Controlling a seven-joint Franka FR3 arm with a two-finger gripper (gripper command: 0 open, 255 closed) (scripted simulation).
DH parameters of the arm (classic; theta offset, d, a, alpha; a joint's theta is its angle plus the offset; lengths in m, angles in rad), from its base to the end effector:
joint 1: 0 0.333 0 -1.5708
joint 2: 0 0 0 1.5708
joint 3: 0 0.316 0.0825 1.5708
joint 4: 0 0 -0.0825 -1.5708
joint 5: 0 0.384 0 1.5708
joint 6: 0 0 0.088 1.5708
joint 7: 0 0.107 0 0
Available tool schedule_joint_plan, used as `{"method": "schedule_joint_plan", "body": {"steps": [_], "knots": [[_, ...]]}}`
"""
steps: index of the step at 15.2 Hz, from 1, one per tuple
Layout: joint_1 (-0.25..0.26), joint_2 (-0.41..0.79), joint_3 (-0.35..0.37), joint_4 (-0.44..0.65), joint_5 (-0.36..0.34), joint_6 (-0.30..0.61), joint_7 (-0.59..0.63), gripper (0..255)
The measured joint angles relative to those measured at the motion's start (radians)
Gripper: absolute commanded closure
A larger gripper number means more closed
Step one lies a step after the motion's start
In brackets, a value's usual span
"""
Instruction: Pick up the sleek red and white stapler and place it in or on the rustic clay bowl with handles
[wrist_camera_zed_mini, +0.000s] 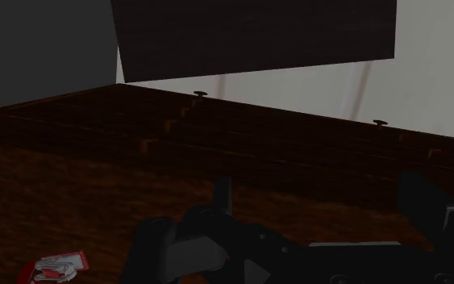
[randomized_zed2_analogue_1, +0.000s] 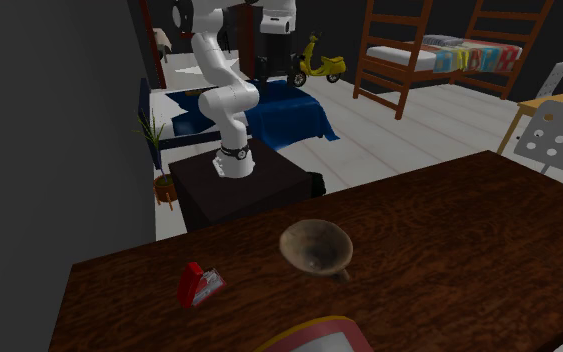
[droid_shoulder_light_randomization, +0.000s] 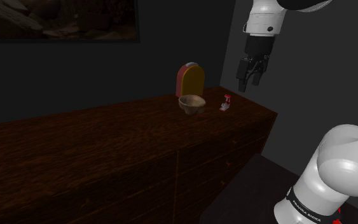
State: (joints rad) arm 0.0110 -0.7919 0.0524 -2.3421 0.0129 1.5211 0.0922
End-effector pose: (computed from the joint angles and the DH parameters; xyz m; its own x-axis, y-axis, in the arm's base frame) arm 0.2994 0.0255 0.5941 0.9986 -0.0448 -0.0274 -0.0441 -0.9987 0.0270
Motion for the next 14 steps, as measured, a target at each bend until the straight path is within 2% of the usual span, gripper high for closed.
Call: {"method": "schedule_joint_plan", "body": {"steps": [5, 14], "knots": [[-0.028, 0.057, -0.019, -0.015, -0.037, 0.072, -0.004, 0], [-0.111, 0.305, -0.071, 0.014, -0.139, 0.299, 0.006, 0]]}}
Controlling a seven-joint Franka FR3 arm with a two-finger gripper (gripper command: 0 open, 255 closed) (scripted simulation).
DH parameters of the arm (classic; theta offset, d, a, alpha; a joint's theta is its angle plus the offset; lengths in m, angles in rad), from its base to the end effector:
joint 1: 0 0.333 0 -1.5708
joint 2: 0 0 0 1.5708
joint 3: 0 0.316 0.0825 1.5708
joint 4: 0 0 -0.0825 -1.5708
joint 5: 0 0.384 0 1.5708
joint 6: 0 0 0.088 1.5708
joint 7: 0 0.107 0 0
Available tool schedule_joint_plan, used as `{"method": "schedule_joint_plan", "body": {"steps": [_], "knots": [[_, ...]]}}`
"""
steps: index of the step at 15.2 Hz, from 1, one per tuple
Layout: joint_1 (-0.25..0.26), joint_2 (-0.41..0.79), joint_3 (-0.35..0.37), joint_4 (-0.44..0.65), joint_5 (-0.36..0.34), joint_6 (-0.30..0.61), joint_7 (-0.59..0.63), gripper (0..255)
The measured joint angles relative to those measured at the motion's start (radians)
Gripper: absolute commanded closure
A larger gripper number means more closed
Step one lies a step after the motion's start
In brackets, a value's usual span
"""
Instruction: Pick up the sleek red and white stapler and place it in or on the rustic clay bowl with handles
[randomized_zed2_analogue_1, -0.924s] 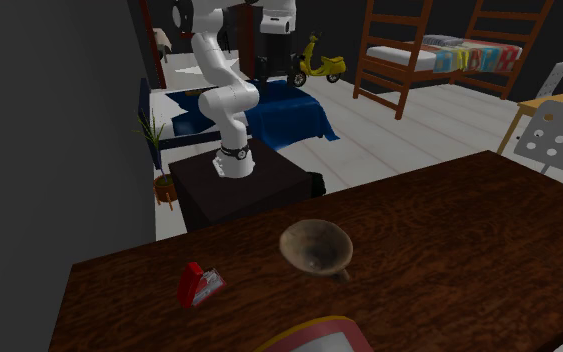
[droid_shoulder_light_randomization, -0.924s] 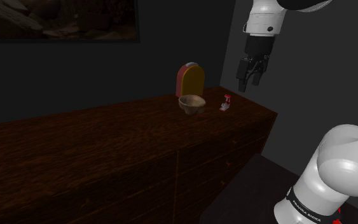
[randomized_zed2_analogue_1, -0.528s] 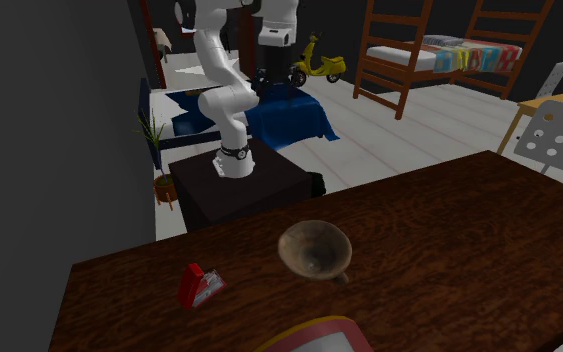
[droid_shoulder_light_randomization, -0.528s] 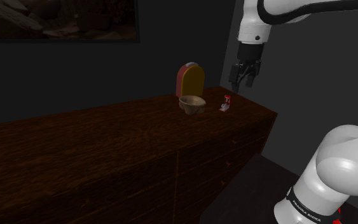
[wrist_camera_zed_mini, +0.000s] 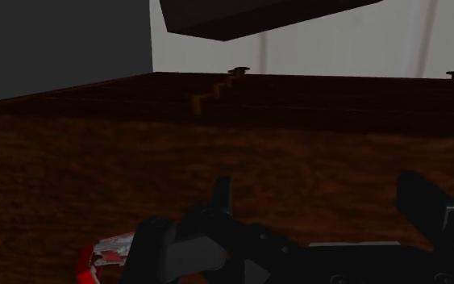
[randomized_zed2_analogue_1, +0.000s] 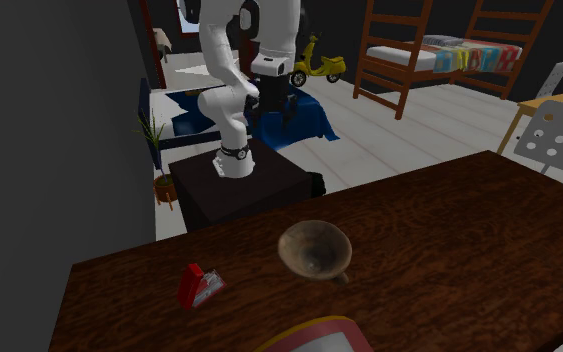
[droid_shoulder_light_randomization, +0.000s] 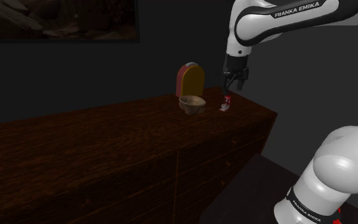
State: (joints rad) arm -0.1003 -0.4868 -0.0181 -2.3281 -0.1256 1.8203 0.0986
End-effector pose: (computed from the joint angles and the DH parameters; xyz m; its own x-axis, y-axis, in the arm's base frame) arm 0.3990 -0.0585 0.5195 0.9832 -0.1821 -0.0115 -0.1796 -0.9771 0.1140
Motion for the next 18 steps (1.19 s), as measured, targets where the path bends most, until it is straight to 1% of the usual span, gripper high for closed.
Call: {"method": "schedule_joint_plan", "body": {"steps": [3, 8, 9, 15, 18], "knots": [[-0.029, 0.085, -0.022, 0.020, -0.034, 0.070, 0.004, 0], [-0.068, 0.238, -0.050, 0.106, -0.079, 0.146, 0.022, 0], [-0.077, 0.265, -0.058, 0.106, -0.089, 0.174, 0.026, 0], [-0.119, 0.454, -0.098, 0.228, -0.131, 0.255, 0.046, 0], [-0.144, 0.551, -0.123, 0.317, -0.142, 0.275, 0.039, 0]]}}
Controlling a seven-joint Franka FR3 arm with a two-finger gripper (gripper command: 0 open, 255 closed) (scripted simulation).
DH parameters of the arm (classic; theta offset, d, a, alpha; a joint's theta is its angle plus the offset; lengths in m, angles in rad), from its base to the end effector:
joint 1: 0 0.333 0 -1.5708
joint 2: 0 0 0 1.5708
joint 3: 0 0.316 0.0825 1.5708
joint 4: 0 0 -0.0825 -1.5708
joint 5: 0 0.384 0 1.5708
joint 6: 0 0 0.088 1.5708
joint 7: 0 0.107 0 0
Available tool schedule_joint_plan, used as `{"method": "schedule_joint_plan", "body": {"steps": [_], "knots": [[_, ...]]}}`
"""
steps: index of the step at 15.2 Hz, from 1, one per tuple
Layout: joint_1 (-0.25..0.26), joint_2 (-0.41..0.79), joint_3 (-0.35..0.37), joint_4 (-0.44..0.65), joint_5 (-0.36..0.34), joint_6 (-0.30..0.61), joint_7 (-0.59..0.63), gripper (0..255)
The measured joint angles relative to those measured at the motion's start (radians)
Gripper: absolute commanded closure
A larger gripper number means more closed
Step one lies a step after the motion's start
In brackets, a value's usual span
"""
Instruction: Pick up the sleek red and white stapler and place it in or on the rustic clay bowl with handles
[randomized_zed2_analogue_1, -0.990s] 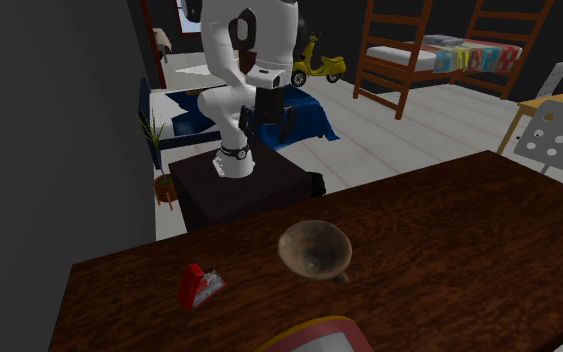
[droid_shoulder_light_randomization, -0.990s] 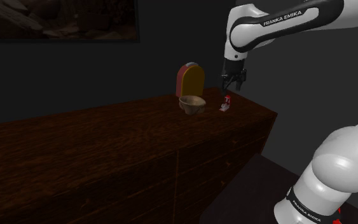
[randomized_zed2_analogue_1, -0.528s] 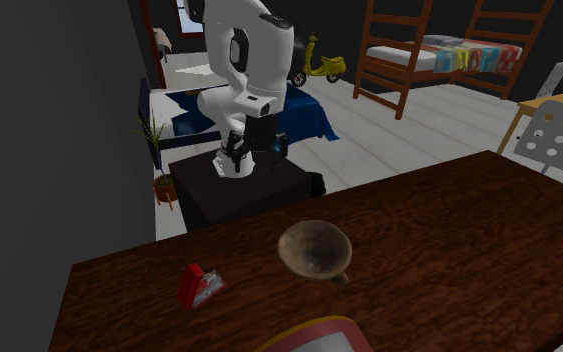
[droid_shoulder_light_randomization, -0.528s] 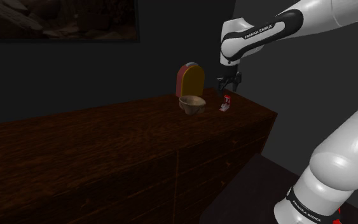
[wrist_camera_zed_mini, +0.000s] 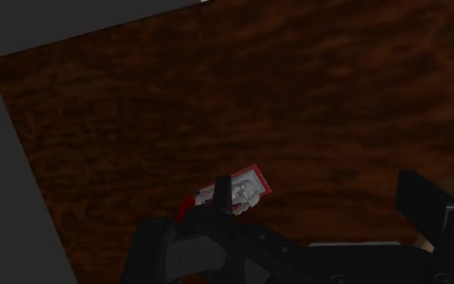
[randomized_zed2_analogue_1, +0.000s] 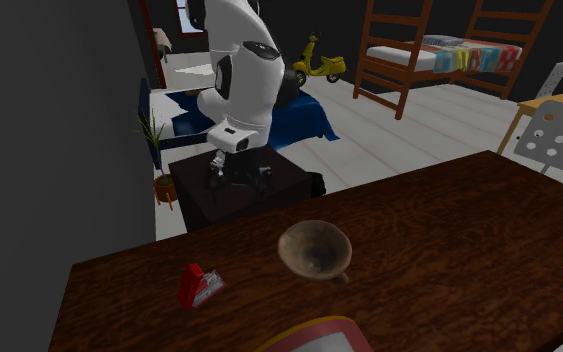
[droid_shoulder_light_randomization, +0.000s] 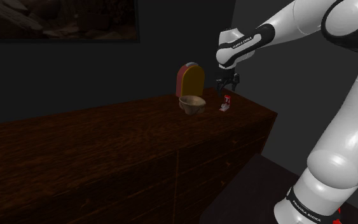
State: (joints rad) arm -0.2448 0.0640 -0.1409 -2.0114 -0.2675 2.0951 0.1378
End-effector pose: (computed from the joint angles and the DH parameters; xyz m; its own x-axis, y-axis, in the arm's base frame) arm 0.5232 -0.2252 0.4264 0.9256 -0.3767 0.0365 -0.3742 -0.8965 0.2373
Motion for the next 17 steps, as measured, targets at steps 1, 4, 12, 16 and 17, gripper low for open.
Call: {"method": "schedule_joint_plan", "body": {"steps": [1, 4, 12, 16, 17], "knots": [[-0.006, 0.028, -0.006, 0.024, -0.004, 0.006, 0.004, 0], [-0.025, 0.125, -0.024, 0.107, -0.010, 0.028, 0.011, 0], [-0.082, 0.358, -0.064, 0.339, -0.003, 0.051, 0.009, 0], [-0.095, 0.388, -0.068, 0.334, -0.002, 0.091, 0.006, 0], [-0.097, 0.394, -0.069, 0.333, -0.002, 0.098, 0.006, 0]]}}
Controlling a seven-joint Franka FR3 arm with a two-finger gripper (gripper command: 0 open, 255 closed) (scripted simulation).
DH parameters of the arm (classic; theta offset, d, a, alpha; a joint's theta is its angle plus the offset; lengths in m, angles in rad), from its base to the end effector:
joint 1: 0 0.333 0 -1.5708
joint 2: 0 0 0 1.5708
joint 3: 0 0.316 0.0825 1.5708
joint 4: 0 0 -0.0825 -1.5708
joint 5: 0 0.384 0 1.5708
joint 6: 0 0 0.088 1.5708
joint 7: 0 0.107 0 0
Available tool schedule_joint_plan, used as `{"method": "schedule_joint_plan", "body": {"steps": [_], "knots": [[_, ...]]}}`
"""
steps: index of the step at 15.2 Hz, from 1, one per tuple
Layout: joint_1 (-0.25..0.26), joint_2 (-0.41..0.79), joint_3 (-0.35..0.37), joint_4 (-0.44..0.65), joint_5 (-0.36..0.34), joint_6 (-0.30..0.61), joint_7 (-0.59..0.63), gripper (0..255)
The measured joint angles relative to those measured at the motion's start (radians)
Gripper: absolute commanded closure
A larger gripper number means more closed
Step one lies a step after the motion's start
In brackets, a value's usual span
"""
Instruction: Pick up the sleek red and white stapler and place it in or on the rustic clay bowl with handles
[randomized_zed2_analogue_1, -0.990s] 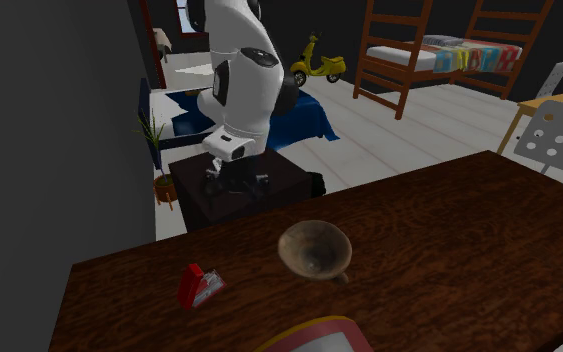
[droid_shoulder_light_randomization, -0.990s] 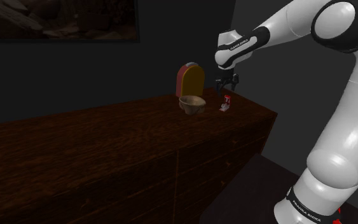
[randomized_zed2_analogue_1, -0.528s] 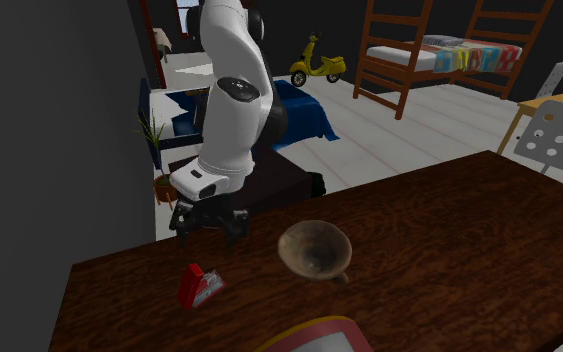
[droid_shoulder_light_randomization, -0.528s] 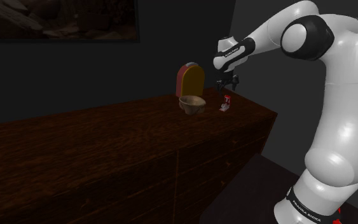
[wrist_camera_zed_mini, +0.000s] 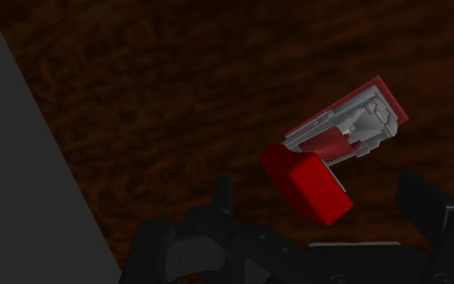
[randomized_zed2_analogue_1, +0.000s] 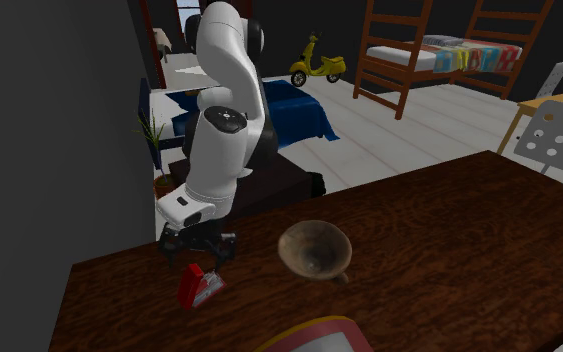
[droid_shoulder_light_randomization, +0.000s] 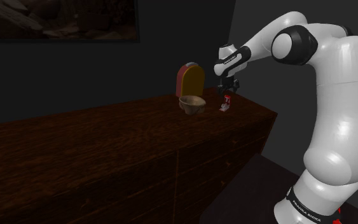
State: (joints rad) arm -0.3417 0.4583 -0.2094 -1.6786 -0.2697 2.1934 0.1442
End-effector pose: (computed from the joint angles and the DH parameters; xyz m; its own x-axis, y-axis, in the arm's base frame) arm 0.5797 -0.3490 0.3495 0.8713 -0.4845 0.0775 -0.4833 -0.8203 0.3058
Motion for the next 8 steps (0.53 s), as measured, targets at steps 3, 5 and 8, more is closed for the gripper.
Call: {"method": "schedule_joint_plan", "body": {"steps": [3, 5, 8], "knots": [[-0.003, 0.011, -0.001, -0.003, 0.000, 0.014, 0.000, 0], [-0.004, 0.012, -0.001, -0.004, 0.000, 0.017, 0.001, 0], [-0.004, 0.012, -0.001, -0.005, 0.000, 0.018, 0.001, 0]]}}
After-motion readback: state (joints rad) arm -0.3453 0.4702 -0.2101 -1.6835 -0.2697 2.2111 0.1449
